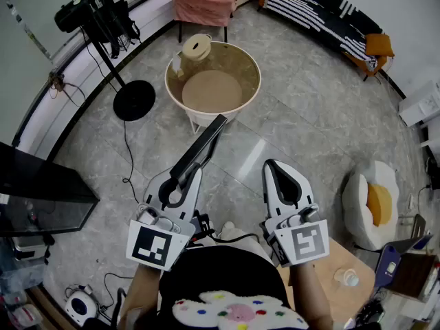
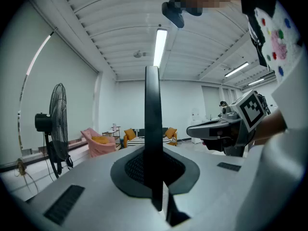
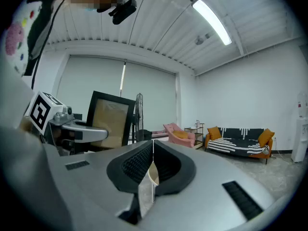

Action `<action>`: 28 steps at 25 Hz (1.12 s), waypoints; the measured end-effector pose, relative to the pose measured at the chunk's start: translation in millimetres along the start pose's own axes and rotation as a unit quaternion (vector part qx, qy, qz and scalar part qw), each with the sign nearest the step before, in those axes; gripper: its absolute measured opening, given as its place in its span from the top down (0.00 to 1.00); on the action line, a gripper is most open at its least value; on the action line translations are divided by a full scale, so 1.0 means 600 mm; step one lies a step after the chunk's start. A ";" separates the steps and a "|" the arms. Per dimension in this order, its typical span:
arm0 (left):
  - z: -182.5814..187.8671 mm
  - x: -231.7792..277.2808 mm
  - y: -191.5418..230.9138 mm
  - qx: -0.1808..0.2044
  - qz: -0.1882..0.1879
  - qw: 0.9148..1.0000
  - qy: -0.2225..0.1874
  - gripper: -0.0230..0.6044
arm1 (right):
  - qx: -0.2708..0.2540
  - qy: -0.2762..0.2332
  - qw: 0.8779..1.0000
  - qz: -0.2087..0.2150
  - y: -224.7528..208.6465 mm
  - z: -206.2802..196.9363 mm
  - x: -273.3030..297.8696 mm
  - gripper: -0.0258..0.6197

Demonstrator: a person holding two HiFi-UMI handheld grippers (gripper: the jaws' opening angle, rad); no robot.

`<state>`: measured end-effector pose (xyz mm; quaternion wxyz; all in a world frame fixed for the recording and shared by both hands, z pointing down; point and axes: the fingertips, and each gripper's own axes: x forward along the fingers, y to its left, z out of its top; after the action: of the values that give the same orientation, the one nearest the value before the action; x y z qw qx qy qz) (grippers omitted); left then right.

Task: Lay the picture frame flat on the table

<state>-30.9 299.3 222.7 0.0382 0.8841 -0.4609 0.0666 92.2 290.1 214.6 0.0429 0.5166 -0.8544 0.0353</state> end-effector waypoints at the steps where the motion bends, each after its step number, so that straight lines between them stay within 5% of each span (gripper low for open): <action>1: 0.001 0.000 0.000 0.001 0.000 1.000 0.000 0.93 | 0.000 0.000 1.000 0.000 0.000 0.000 0.000 0.91; 28: 0.006 -0.044 0.060 0.001 -0.008 1.000 -0.018 0.93 | -0.020 0.006 0.999 -0.028 0.050 0.000 0.021 0.91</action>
<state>-75.2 299.6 215.3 0.0293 0.8887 -0.4547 0.0513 59.8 293.2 215.7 0.0594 0.5393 -0.8398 0.0206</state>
